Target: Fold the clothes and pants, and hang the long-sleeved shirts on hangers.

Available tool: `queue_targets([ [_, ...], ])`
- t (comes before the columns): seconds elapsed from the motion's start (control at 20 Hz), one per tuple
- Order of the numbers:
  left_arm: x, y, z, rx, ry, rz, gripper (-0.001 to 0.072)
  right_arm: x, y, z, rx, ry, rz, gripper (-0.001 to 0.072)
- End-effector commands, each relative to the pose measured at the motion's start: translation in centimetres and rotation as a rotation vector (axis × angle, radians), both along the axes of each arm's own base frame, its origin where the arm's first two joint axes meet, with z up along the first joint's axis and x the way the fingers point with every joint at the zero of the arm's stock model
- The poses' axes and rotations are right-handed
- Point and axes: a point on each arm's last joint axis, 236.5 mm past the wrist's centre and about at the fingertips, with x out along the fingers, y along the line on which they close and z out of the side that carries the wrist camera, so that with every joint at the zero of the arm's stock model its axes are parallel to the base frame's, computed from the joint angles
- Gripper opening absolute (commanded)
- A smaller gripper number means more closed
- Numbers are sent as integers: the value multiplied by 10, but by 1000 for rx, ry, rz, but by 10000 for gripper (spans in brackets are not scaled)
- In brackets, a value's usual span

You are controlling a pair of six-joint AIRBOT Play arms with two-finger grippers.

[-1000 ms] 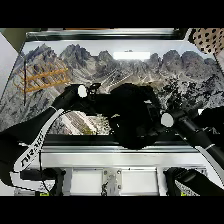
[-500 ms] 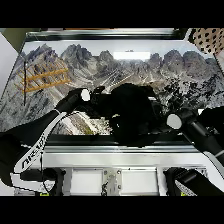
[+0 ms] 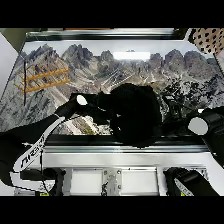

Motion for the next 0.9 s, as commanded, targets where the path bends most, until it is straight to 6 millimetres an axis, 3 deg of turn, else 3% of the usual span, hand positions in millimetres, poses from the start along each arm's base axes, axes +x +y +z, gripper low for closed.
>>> queue_targets([
  [0.0, 11, 0, 19, -51, -45, -41, 686, -1, -37, 3, -142, -44, -7, 10],
  [0.1, 20, -1, 27, -11, -131, -117, 686, 5, -56, 4, -222, -71, -14, 10],
  [0.25, 24, -7, 30, 114, -289, -287, 686, 13, -69, 5, -277, -103, -19, 10],
  [0.55, 1, -46, -2, 218, -358, -546, 686, 14, -73, 6, -297, -110, -21, 9],
  [0.7, 13, -41, -22, 308, -381, -575, 685, 14, -73, 6, -295, -109, -21, 9],
  [0.85, 31, -32, -23, 343, -391, -532, 686, 14, -71, 5, -289, -108, -20, 10],
])
